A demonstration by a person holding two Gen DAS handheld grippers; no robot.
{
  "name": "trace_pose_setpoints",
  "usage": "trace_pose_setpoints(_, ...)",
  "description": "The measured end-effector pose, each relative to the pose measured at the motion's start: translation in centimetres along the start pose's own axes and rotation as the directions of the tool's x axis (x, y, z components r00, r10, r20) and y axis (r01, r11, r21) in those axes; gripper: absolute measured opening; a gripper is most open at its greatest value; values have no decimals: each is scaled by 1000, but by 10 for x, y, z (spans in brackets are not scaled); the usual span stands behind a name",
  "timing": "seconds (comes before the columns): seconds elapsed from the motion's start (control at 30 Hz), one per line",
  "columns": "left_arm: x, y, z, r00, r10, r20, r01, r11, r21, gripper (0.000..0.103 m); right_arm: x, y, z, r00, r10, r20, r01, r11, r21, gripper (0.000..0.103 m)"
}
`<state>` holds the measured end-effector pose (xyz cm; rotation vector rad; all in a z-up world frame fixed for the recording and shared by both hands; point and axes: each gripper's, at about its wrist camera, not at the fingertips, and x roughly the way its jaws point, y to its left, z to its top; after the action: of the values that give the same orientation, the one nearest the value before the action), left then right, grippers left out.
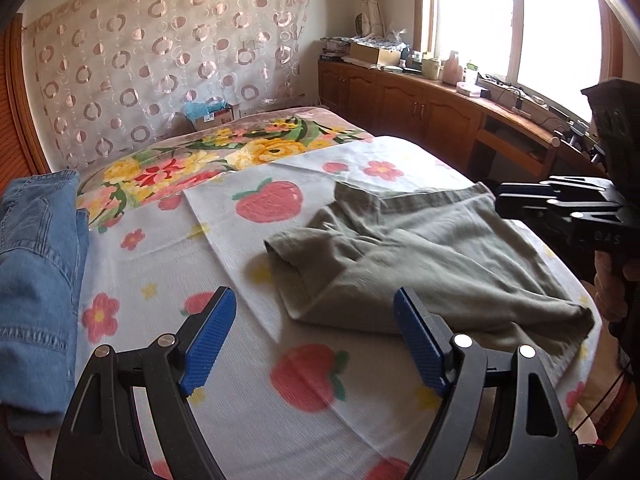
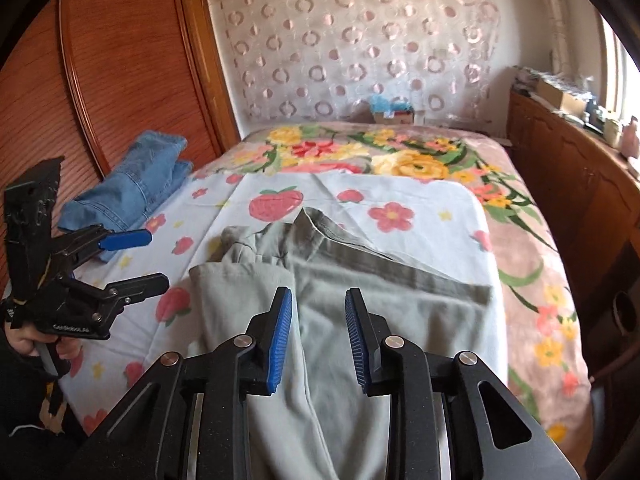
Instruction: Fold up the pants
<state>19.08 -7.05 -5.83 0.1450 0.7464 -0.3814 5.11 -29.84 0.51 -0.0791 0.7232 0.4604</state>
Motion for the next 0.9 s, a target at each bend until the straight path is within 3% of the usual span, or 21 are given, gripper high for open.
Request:
trace_pose_setpoints(0.23, 18, 19, -6, 1000, -16, -23, 15, 999, -36, 82, 45, -3, 13, 994, 49, -102, -50, 999, -3, 30)
trace_pose_setpoints(0.47, 21, 30, -12, 999, -46, -20, 45, 996, -73, 82, 72, 8, 25, 983, 48, -178, -51, 999, -15, 30)
trace_pose_setpoints(0.9, 25, 31, -14, 998, -58, -27, 56, 995, -77, 82, 90, 26, 26, 981, 29, -194, -44, 997, -71, 30)
